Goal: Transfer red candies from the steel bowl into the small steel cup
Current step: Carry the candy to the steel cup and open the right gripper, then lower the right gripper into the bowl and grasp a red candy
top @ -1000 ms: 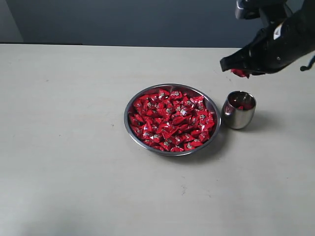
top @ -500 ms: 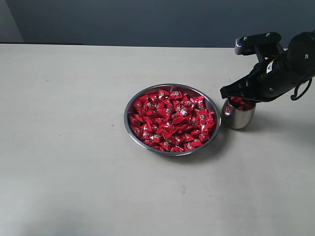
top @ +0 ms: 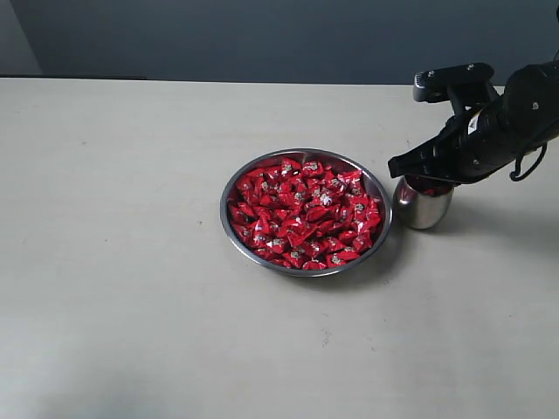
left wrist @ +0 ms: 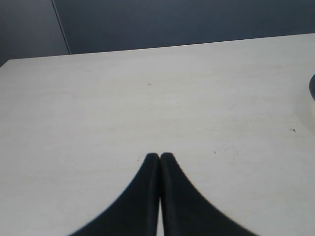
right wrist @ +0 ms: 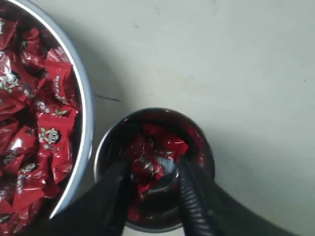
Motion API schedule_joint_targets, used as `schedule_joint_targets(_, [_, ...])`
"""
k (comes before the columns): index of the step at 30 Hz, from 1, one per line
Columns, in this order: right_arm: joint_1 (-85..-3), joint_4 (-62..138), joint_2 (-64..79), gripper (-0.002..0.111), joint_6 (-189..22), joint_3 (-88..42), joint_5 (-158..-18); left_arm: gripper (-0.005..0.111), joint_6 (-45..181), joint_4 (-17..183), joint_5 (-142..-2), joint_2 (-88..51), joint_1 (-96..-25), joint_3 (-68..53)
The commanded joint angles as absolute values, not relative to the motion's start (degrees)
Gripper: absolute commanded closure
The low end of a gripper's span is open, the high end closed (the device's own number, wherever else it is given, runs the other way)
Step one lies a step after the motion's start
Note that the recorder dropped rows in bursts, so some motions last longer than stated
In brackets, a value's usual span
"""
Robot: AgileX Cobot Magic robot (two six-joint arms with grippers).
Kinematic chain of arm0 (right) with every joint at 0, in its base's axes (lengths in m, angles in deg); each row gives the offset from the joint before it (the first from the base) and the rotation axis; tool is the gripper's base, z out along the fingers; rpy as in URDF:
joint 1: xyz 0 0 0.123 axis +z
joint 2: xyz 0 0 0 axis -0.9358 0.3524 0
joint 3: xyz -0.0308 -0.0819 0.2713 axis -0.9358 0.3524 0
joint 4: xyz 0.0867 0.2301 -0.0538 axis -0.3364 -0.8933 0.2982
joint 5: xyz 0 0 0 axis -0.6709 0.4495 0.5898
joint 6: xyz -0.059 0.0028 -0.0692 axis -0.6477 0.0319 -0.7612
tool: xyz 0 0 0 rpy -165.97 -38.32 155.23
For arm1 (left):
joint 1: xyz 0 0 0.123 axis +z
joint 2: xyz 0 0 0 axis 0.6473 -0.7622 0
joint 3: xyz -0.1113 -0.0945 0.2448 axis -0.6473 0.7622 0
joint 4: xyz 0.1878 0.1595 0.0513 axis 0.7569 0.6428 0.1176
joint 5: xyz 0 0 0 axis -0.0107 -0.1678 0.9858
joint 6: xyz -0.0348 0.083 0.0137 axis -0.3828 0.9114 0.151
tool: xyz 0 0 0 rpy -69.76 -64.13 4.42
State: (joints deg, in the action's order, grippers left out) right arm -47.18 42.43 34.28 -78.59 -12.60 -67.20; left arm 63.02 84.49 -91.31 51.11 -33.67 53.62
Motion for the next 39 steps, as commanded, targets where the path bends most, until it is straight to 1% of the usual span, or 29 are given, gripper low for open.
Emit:
schedule_joint_targets(1, [-47.62,42.76,33.67,0.068,-78.55,-12.62,-67.46,0.106,62.92,84.6,-91.0,51.39,-34.14,53.15])
schedule_joint_targets(6, [-47.2,41.22,31.11,0.068,-78.55,-12.62,-67.46,0.106,62.92,84.6,-91.0,51.39,-34.14,53.15])
schedule_joint_targets(9, [-45.31,39.77,30.08,0.068,-79.57,-12.62,-67.46,0.106,62.92,84.6,-91.0,51.39,-34.14,53.15])
schedule_joint_targets(16, [-37.15,36.13,30.97,0.068,-83.22,-15.5,-65.34,0.106,62.92,84.6,-91.0,51.39,-34.14,53.15])
schedule_joint_targets(27, [-26.29,35.89,39.78,0.068,-85.48,-25.29,-57.22,0.106,62.92,84.6,-91.0,51.39,-34.14,53.15])
schedule_joint_targets(32, [-24.08,35.89,43.97,0.068,-85.74,-27.52,-56.98,0.106,62.92,84.6,-91.0,51.39,-34.14,53.15])
schedule_joint_targets(39, [-23.95,36.17,49.75,0.068,-85.74,-29.19,-57.16,0.106,62.92,84.6,-91.0,51.39,-34.14,53.15])
